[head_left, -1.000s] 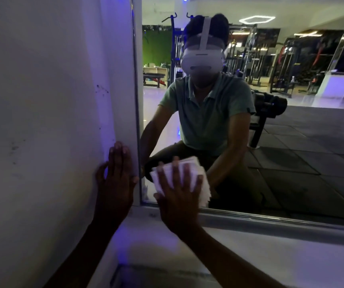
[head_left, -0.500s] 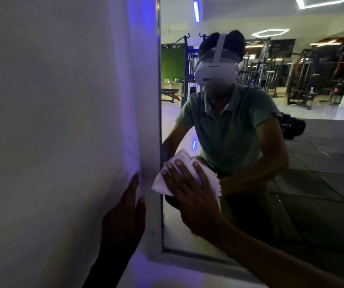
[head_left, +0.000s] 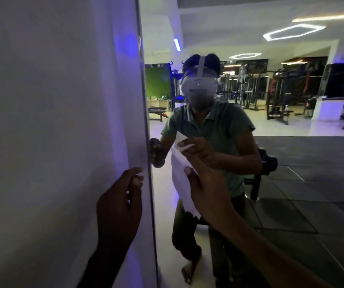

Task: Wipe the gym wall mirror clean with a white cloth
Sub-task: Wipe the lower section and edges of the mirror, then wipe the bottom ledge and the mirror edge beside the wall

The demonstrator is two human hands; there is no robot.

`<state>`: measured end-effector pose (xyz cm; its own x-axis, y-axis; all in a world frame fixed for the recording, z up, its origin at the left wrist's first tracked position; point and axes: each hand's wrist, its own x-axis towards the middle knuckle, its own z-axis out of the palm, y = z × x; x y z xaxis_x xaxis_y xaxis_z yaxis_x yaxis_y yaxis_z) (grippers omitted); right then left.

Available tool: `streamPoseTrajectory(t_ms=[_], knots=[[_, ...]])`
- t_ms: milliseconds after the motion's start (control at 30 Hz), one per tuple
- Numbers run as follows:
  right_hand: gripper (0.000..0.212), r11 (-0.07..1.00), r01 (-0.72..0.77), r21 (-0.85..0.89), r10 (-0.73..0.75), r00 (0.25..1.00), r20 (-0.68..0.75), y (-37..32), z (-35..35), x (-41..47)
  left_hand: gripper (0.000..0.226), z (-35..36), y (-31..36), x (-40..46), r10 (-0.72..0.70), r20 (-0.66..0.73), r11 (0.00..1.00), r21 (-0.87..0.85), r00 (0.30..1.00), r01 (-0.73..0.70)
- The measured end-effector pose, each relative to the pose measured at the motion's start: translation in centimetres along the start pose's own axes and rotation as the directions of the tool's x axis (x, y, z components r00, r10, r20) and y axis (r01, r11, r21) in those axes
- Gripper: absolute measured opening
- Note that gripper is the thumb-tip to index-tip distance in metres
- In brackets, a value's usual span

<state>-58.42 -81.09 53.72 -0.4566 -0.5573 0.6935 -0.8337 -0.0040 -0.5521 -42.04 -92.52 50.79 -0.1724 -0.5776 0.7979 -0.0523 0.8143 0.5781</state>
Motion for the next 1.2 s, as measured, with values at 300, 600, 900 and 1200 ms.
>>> streamPoseTrajectory(t_ms=[300, 600, 900, 1200], knots=[[0.045, 0.963, -0.252, 0.093, 0.263, 0.956, -0.13, -3.1, -17.9, 3.9, 0.029, 5.8, 14.9, 6.4, -0.072, 0.261, 0.962, -0.238, 0.963, 0.136], [0.037, 0.874, -0.485, 0.037, 0.47, 0.823, -0.32, 6.7, -39.3, -2.2, 0.029, 20.8, 30.2, 0.5, 0.046, 0.462, 0.93, -0.342, 0.885, 0.131], [0.012, 0.646, -0.743, 0.174, 0.745, 0.566, -0.352, 20.3, -58.5, -12.0, 0.029, 37.3, 44.8, -11.7, -0.016, 0.614, 0.868, -0.384, 0.789, 0.316], [0.019, 0.487, -0.861, 0.148, 0.812, 0.384, -0.44, 32.4, -71.3, -20.2, 0.017, 51.9, 52.6, -23.7, -0.061, 0.806, 0.797, -0.316, 0.589, 0.515]])
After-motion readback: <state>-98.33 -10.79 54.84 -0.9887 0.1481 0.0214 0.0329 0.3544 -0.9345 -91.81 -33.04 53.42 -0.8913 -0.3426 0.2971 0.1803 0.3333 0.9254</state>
